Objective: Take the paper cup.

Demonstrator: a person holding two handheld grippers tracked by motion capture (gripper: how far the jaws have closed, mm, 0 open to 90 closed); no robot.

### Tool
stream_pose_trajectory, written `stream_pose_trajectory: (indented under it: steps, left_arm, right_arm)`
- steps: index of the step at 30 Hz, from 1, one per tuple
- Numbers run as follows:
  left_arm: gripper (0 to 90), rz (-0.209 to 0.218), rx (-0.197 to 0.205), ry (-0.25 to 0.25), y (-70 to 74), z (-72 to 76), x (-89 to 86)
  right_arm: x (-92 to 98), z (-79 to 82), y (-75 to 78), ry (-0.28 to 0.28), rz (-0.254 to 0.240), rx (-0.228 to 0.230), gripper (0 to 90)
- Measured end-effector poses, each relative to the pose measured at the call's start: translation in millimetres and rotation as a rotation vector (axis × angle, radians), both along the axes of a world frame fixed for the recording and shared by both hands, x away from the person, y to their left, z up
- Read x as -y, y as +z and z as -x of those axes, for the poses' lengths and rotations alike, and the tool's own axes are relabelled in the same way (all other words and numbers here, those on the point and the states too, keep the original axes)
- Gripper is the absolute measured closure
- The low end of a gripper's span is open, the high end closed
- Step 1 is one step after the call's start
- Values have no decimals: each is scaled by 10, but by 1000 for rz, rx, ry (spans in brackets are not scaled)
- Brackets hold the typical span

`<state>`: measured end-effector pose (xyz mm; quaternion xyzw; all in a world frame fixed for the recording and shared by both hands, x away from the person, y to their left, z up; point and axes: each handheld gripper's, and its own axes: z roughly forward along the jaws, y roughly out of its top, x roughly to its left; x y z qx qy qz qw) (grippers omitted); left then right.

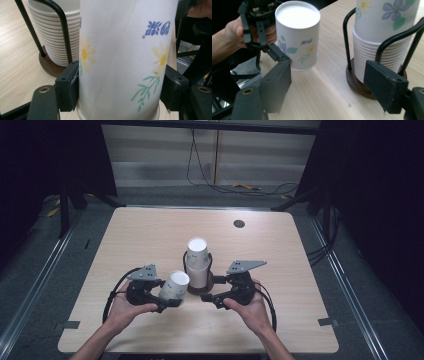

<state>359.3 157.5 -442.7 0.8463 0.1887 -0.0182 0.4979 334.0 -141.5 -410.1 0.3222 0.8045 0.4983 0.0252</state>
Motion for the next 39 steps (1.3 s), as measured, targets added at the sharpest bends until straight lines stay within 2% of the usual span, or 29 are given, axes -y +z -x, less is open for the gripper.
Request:
stream_pose_trajectory:
  steps: [2, 7, 9, 18, 20, 21, 23, 24, 31, 33, 34, 36, 39]
  left_arm:
    - [291, -2, -3, -4, -5, 3, 5]
    - [289, -59, -8, -18, -7, 10, 1]
    - [289, -86, 3, -26, 3, 7, 1]
    - [289, -141, 6, -63, -10, 1, 88]
    - [289, -143, -13, -70, 0, -25, 106]
    - [289, -154, -17, -69, 9, -32, 113]
    - [290, -171, -13, -71, 20, -45, 133]
    - [290, -166, -15, -78, 17, -49, 145]
    - [291, -237, 2, -129, -2, -20, 262]
    - [290, -239, -12, -139, -10, -4, 299]
    - [289, -245, -3, -150, -15, -4, 313]
    - [289, -281, 16, -142, -17, 11, 327]
    - [289, -296, 13, -157, -32, 18, 331]
  right_arm:
    - [-8, -10, -10, 10, 11, -9, 232]
    - [-17, -24, -28, 31, 38, -32, 232]
    - [-23, -26, -39, 45, 57, -39, 226]
    - [-57, -31, -59, 100, 107, -55, 239]
    - [-63, -28, -59, 110, 119, -58, 225]
    - [-67, -27, -62, 110, 122, -67, 190]
    - [-75, -32, -69, 117, 127, -80, 187]
    - [-82, -28, -70, 120, 136, -76, 185]
    - [-100, -37, -77, 141, 183, -95, 177]
    - [-127, -41, -88, 154, 191, -103, 162]
    - [-149, -44, -91, 161, 205, -106, 161]
    - [-187, -51, -107, 180, 219, -111, 173]
    - [-223, -56, -130, 203, 241, -123, 223]
